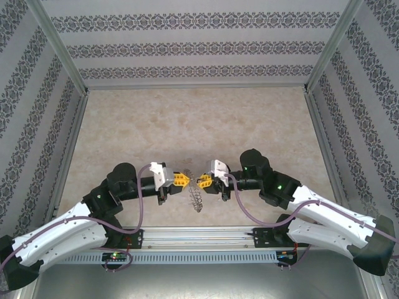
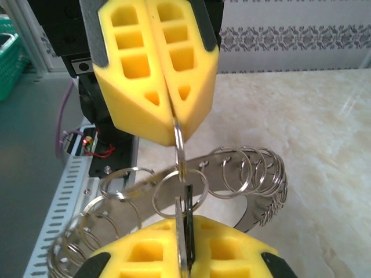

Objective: Put the keys on the keyring

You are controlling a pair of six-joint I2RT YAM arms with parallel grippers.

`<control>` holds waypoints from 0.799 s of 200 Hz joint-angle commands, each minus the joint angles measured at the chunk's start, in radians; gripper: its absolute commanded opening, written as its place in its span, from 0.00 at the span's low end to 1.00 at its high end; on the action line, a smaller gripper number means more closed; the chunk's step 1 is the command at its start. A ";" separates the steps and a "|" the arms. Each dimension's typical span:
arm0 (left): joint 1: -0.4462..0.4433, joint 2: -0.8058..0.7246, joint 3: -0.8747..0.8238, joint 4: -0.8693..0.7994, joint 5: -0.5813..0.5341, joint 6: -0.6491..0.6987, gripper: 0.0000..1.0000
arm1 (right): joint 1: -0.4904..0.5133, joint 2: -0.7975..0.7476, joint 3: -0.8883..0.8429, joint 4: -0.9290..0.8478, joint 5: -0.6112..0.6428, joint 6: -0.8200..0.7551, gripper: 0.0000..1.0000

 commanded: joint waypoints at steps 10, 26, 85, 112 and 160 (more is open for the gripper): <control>0.003 0.028 0.023 -0.031 -0.077 0.023 0.01 | -0.023 0.034 0.044 -0.073 0.046 -0.017 0.00; 0.003 0.027 0.016 -0.032 -0.101 0.010 0.16 | -0.030 0.061 0.061 -0.090 0.073 -0.008 0.00; 0.003 -0.025 -0.066 -0.004 -0.266 -0.108 0.39 | -0.092 0.260 0.212 -0.200 0.143 0.009 0.00; 0.003 -0.063 -0.109 -0.004 -0.372 -0.160 0.41 | -0.144 0.397 0.340 -0.220 0.111 0.014 0.00; 0.003 -0.154 -0.153 -0.088 -0.555 -0.210 0.45 | -0.185 0.748 0.653 -0.230 0.077 0.015 0.00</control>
